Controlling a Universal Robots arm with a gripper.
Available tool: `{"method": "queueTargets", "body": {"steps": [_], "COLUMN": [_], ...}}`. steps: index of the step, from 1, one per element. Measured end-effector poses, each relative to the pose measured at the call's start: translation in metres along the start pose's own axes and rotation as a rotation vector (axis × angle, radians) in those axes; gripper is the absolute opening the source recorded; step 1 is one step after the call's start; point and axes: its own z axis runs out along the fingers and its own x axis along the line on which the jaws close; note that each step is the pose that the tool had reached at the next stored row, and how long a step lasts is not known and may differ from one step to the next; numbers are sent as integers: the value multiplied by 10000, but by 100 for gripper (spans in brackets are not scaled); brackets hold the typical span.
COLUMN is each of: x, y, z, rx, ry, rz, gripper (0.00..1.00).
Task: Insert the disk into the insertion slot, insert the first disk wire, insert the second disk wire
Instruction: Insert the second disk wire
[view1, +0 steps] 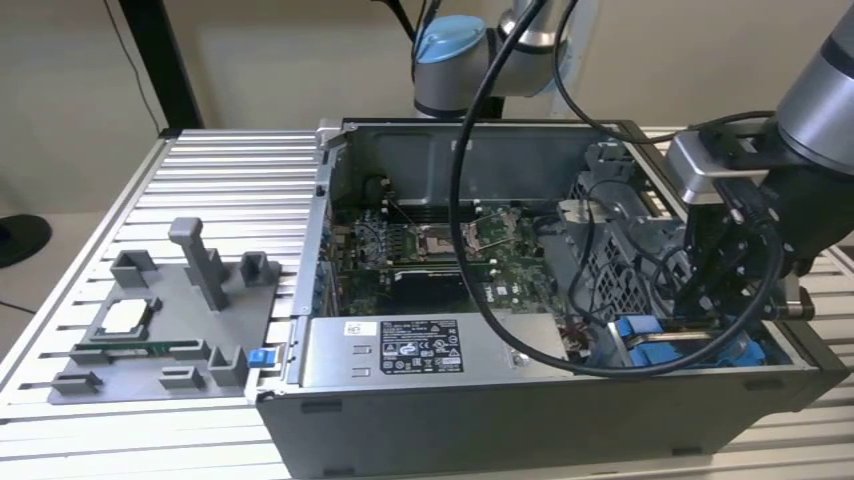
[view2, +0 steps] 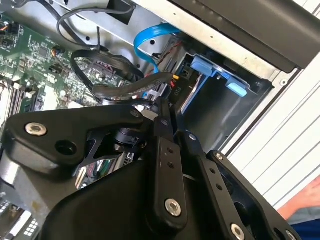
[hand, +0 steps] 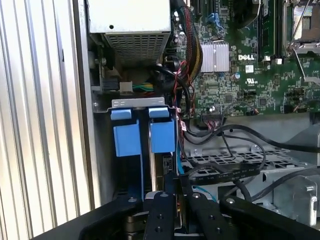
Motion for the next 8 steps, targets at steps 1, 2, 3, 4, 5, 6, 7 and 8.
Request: {"method": "queueTargets", "body": {"steps": [1, 2, 3, 4, 5, 6, 7, 8], "x": [3, 6, 10, 13, 14, 14, 15, 15], "y": [-1, -2, -3, -4, -4, -4, -5, -5], "z": [0, 0, 0, 0, 1, 2, 3, 6], "rx": [0, 0, 0, 0, 2, 7, 15, 27], "ry": [1, 0, 0, 1, -1, 0, 1, -3], "rz": [-3, -6, -12, -17, -21, -26, -32, -39], "gripper": [0, 0, 0, 0, 0, 0, 0, 0]}}
